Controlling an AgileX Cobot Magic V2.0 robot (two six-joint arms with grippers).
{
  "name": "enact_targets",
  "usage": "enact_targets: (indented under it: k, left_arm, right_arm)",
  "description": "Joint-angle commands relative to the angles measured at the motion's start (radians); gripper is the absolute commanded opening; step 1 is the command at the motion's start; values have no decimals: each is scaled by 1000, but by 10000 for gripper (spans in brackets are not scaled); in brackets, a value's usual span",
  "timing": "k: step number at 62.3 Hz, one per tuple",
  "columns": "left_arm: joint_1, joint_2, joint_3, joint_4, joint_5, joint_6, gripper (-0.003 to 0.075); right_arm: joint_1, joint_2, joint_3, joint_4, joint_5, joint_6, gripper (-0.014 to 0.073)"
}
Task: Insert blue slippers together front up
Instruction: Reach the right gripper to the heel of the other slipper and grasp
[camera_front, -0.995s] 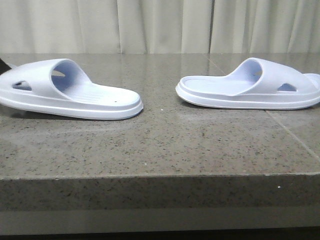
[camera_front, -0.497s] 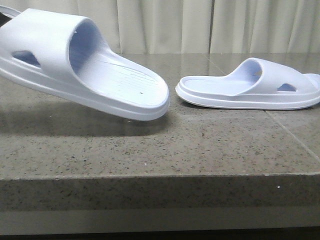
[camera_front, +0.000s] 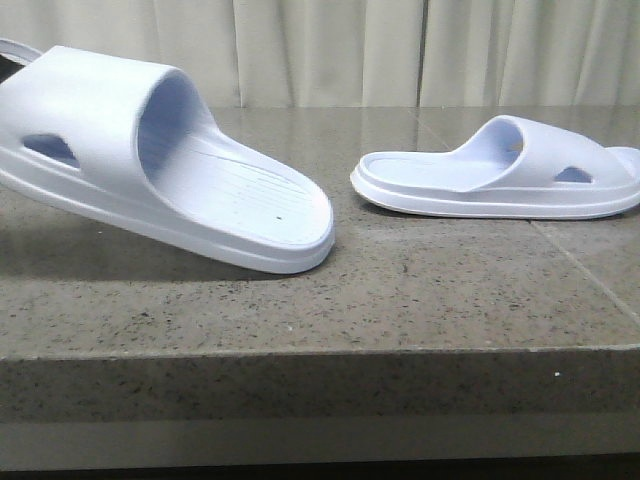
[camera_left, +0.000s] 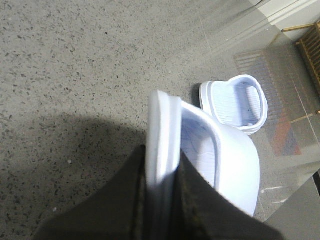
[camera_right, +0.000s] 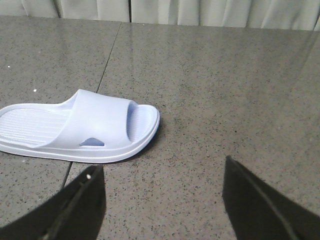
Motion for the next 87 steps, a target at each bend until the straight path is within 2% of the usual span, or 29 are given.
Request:
enact_targets:
  k: [1, 13, 18, 29, 40, 45, 53, 59, 63, 73, 80, 87]
  left_arm:
    - [-7, -28, -22, -70, 26, 1, -20]
    - [-7, -28, -22, -70, 26, 1, -20]
    - [-7, -28, -22, -70, 26, 1, -20]
    - [-7, -28, -22, -70, 26, 1, -20]
    - [-7, -28, -22, -70, 26, 1, -20]
    - [-7, -28, -22, -70, 26, 1, -20]
    - [-7, -28, -22, -70, 26, 1, -20]
    - [-7, -28, -22, -70, 26, 1, -20]
    - [-7, -28, -22, -70, 26, 1, -20]
    - [-7, -28, -22, -70, 26, 1, -20]
    - [-7, -28, -22, -70, 26, 1, -20]
    - [-7, -28, -22, -70, 26, 1, -20]
  right_arm:
    - [-4, 16, -26, -9, -80, -10, 521]
    - [-4, 19, -28, -9, -73, -10, 521]
    - [-4, 51, -53, -9, -9, -10, 519]
    - [-4, 243, -159, -9, 147, 20, 519]
    - [-9, 446, -304, -9, 232, 34, 519]
    - [-45, 515, -354, -2, 236, 34, 519]
    - [-160, 609, -422, 68, 255, 5, 519]
    - [-265, 677, -445, 220, 276, -105, 519]
    - [-335, 728, -450, 368, 300, -218, 519]
    - [-481, 872, -452, 825, 399, -580, 519]
    - [-504, 949, -453, 995, 439, -711, 519]
    - [-501, 1029, -463, 1051, 438, -758, 519]
